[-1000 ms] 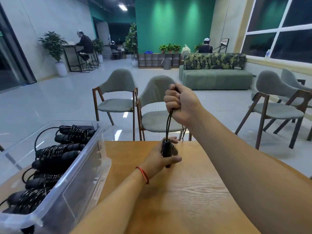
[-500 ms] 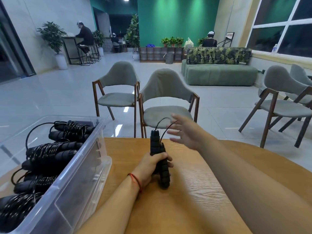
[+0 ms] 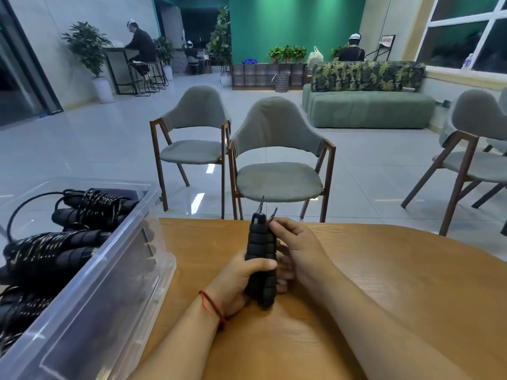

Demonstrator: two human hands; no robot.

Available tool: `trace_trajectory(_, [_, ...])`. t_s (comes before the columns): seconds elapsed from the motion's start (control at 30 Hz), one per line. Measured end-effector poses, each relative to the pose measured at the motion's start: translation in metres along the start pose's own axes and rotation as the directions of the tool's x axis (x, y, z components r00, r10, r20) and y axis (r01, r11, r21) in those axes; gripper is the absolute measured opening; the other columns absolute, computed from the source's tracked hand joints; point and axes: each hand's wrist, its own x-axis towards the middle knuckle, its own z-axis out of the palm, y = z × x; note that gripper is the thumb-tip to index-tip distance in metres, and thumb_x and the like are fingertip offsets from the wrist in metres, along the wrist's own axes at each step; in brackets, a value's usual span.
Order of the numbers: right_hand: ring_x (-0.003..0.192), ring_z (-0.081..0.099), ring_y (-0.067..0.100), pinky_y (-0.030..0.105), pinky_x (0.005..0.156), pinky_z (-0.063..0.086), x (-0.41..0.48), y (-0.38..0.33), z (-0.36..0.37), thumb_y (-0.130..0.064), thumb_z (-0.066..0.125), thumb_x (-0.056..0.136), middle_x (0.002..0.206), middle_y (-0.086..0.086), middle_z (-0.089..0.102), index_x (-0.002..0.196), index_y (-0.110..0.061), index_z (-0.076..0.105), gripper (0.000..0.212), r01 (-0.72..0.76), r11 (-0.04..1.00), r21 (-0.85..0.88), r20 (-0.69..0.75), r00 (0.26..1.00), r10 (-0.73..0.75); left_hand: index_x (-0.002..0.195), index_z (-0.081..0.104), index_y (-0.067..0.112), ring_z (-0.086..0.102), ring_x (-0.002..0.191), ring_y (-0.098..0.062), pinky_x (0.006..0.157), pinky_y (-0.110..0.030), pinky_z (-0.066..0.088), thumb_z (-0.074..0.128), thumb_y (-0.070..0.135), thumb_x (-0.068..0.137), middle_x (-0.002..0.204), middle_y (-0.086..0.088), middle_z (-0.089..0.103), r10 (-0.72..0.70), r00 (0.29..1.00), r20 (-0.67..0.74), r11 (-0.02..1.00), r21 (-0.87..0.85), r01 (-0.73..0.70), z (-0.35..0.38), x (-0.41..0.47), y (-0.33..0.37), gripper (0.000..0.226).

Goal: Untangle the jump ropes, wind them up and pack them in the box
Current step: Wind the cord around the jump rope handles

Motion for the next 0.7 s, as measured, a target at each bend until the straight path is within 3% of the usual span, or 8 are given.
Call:
trace_trajectory(0.1, [0.079, 0.068, 0.022, 0.035, 0.061, 0.053, 0.004, 0.004, 0.002, -0.030, 0.072, 0.097, 0.104, 0.011, 0.073, 0.115, -0.009, 0.075, 0.027, 0.053, 0.986, 0.156, -0.087, 0.995, -0.040, 0.146, 0.050, 0.003, 0.066, 0.111, -0.045, 0.099, -0.067, 0.052, 0.072, 0.011, 0.092, 0.120, -0.025, 0.065, -0.040, 0.995, 0.094, 0.999, 0.001, 0.040, -0.002, -0.003, 0.003, 0.059])
trace_trajectory(0.2, [0.091, 0.071, 0.023, 0.039, 0.073, 0.056, 0.010, 0.005, 0.000, -0.032, 0.073, 0.096, 0.107, 0.008, 0.076, 0.115, -0.012, 0.077, 0.028, 0.096, 0.989, 0.115, -0.096, 0.992, -0.085, 0.143, 0.049, 0.002, 0.065, 0.094, -0.029, 0.075, -0.052, 0.062, 0.069, 0.008, 0.093, 0.103, -0.014, 0.061, -0.081, 0.986, 0.147, 0.996, -0.032, 0.087, -0.001, -0.007, 0.007, 0.054])
trace_trajectory(0.3, [0.102, 0.073, 0.015, 0.038, 0.086, 0.062, 0.012, 0.005, -0.011, -0.037, 0.074, 0.098, 0.106, -0.002, 0.077, 0.109, -0.023, 0.078, 0.018, 0.206, 0.941, -0.267, -0.108, 0.965, -0.241, 0.134, 0.049, 0.007, 0.055, 0.075, -0.019, 0.050, -0.030, 0.050, 0.067, 0.010, 0.090, 0.088, -0.007, 0.053, -0.103, 0.990, 0.100, 0.994, -0.033, 0.107, 0.002, -0.007, 0.008, 0.047])
trace_trajectory(0.37, [0.103, 0.068, 0.009, 0.032, 0.088, 0.058, 0.011, 0.009, -0.021, -0.041, 0.073, 0.099, 0.108, -0.009, 0.071, 0.111, -0.026, 0.070, 0.020, 0.313, 0.773, -0.551, -0.172, 0.865, -0.472, 0.126, 0.050, 0.009, 0.049, 0.068, -0.016, 0.045, -0.025, 0.041, 0.066, 0.014, 0.090, 0.083, -0.005, 0.049, -0.134, 0.986, 0.095, 0.990, -0.025, 0.137, 0.002, -0.006, 0.009, 0.040])
trace_trajectory(0.43, [0.122, 0.059, 0.012, 0.031, 0.102, 0.050, 0.010, 0.008, -0.029, -0.033, 0.062, 0.106, 0.126, -0.009, 0.062, 0.124, -0.023, 0.064, 0.021, 0.476, 0.592, -0.650, -0.070, 0.738, -0.671, 0.119, 0.052, 0.010, 0.047, 0.063, -0.015, 0.043, -0.024, 0.037, 0.065, 0.018, 0.091, 0.080, -0.004, 0.047, -0.178, 0.972, 0.151, 0.984, 0.023, 0.176, 0.002, -0.007, 0.010, 0.032])
trace_trajectory(0.53, [0.139, 0.051, 0.017, 0.042, 0.123, 0.032, 0.009, 0.004, -0.035, -0.030, 0.040, 0.111, 0.136, -0.014, 0.063, 0.130, -0.022, 0.069, 0.035, 0.585, 0.510, -0.631, 0.216, 0.763, -0.609, 0.114, 0.051, 0.012, 0.047, 0.059, -0.015, 0.043, -0.026, 0.041, 0.065, 0.024, 0.096, 0.078, -0.005, 0.045, -0.230, 0.930, 0.287, 0.971, 0.137, 0.198, 0.002, -0.013, 0.011, 0.026])
trace_trajectory(0.6, [0.109, 0.065, 0.017, 0.053, 0.110, 0.044, 0.008, 0.006, -0.036, -0.037, 0.031, 0.113, 0.106, -0.010, 0.071, 0.108, -0.019, 0.072, 0.045, 0.538, 0.635, -0.554, 0.217, 0.830, -0.513, 0.116, 0.051, 0.013, 0.048, 0.060, -0.017, 0.048, -0.029, 0.047, 0.067, 0.029, 0.097, 0.078, -0.006, 0.047, -0.225, 0.926, 0.303, 0.971, 0.151, 0.187, 0.003, -0.014, 0.010, 0.030])
trace_trajectory(0.7, [0.074, 0.053, 0.022, 0.052, 0.073, 0.048, 0.011, 0.017, -0.037, -0.047, 0.027, 0.113, 0.077, 0.004, 0.058, 0.090, -0.011, 0.062, 0.055, 0.413, 0.765, -0.495, 0.113, 0.903, -0.415, 0.115, 0.056, 0.008, 0.056, 0.070, -0.021, 0.065, -0.036, 0.055, 0.069, 0.028, 0.096, 0.084, -0.011, 0.052, -0.065, 0.973, 0.224, 0.994, 0.100, 0.043, 0.002, -0.012, 0.006, 0.030])
